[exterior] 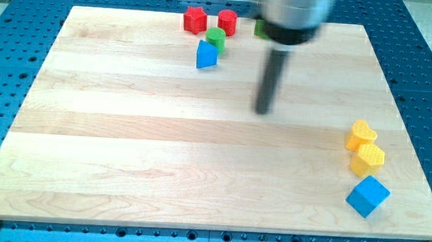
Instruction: Push the triangle on top of the heart
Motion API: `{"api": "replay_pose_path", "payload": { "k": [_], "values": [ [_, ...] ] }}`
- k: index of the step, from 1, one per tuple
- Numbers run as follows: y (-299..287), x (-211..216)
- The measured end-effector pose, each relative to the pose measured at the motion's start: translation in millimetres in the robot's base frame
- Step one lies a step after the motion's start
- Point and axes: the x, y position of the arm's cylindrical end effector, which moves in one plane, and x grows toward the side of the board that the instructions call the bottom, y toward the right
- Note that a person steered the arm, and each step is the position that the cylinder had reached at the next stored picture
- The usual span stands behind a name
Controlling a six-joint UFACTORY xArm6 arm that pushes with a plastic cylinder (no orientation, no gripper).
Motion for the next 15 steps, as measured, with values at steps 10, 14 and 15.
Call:
{"api": "replay_pose_path", "payload": {
  "k": [10, 14, 15],
  "values": [
    [206.2, 2.9],
    [261.3, 12.9],
    [233.3, 9.6]
  ]
}}
